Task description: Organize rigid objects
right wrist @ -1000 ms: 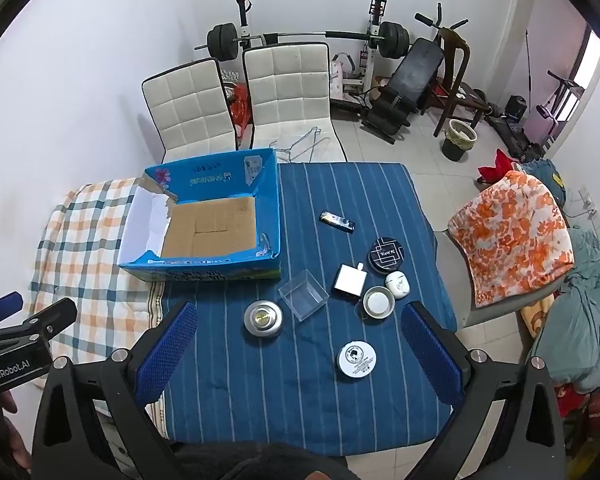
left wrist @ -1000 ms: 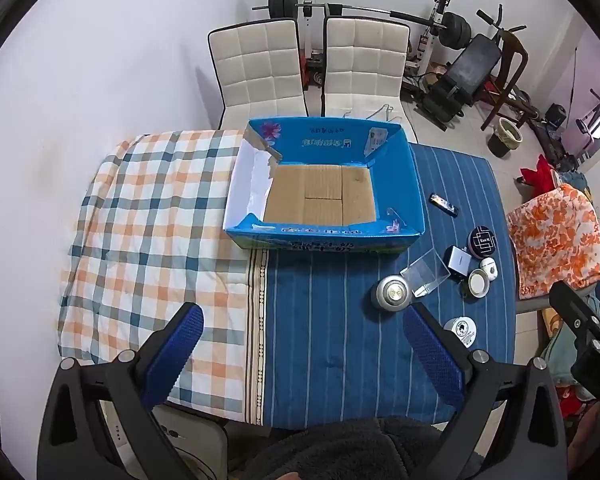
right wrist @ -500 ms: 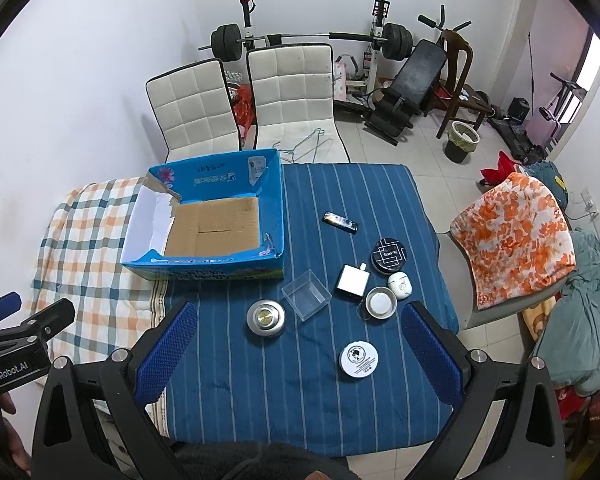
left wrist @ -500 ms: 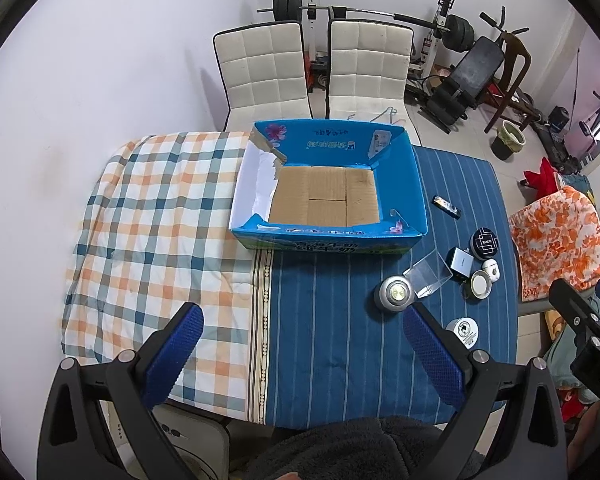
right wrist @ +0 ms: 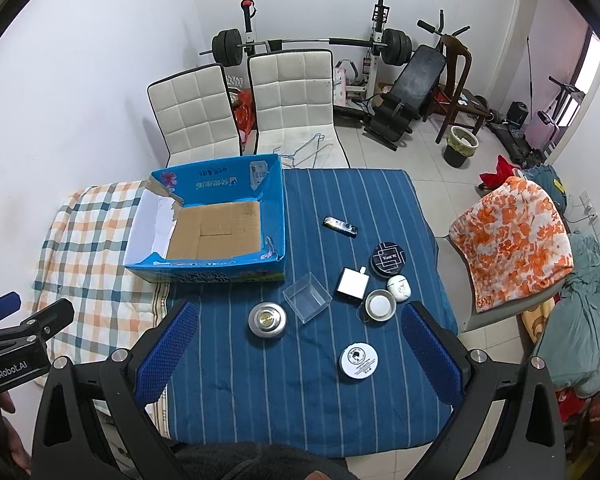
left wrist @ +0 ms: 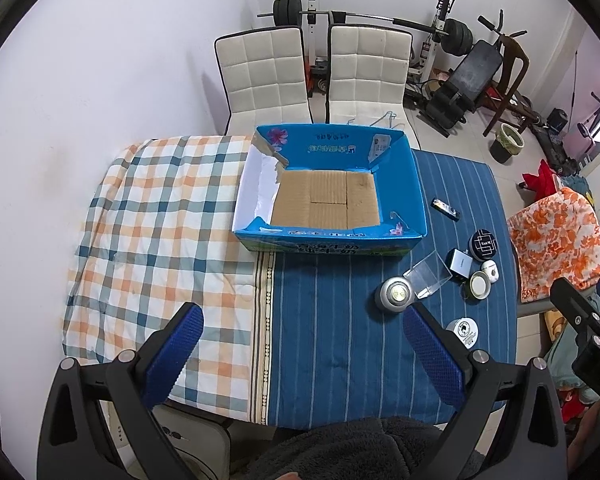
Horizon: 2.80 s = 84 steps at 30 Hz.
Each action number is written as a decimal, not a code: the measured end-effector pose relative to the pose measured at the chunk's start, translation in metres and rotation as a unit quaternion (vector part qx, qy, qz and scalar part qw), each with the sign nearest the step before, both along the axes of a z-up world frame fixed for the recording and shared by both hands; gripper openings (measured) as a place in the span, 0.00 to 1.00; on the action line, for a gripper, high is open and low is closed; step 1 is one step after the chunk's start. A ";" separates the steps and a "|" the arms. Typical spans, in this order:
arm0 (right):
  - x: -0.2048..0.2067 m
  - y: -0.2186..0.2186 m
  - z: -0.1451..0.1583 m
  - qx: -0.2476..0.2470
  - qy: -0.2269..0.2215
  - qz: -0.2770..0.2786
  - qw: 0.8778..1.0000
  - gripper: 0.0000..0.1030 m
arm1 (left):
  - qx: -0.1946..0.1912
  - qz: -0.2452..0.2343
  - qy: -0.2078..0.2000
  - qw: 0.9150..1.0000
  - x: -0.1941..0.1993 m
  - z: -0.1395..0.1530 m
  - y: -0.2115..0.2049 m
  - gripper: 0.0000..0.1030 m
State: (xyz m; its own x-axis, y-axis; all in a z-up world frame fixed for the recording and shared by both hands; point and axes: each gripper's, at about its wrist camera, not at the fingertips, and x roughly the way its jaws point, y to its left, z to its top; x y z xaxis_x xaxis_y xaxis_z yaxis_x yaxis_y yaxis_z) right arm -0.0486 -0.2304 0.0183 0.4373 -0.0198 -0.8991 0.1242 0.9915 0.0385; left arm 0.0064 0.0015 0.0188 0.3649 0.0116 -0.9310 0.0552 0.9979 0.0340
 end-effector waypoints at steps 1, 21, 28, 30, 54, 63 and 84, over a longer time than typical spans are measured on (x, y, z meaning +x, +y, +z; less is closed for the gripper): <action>0.000 -0.002 0.000 0.001 0.000 0.000 1.000 1.00 | 0.000 0.000 -0.001 1.000 0.001 0.001 0.001 1.00; 0.003 0.007 0.014 -0.002 -0.009 0.002 1.000 1.00 | 0.000 0.001 -0.006 1.000 0.003 0.005 0.007 1.00; 0.004 0.008 0.014 -0.001 -0.010 0.002 1.000 1.00 | 0.001 0.000 -0.007 1.000 0.001 0.005 0.006 1.00; 0.004 0.008 0.014 -0.001 -0.009 0.001 1.000 1.00 | 0.002 0.000 -0.008 1.000 0.001 0.005 0.006 1.00; 0.039 -0.106 -0.165 0.009 0.120 -0.104 0.987 1.00 | 0.002 -0.084 0.038 0.996 0.049 -0.104 -0.064 1.00; 0.069 -0.169 -0.234 0.044 0.155 -0.154 0.975 1.00 | -0.063 -0.092 0.151 0.982 0.086 -0.197 -0.136 0.99; 0.108 -0.250 -0.318 0.073 0.172 -0.158 0.969 1.00 | -0.052 0.018 0.249 0.967 0.132 -0.300 -0.218 0.99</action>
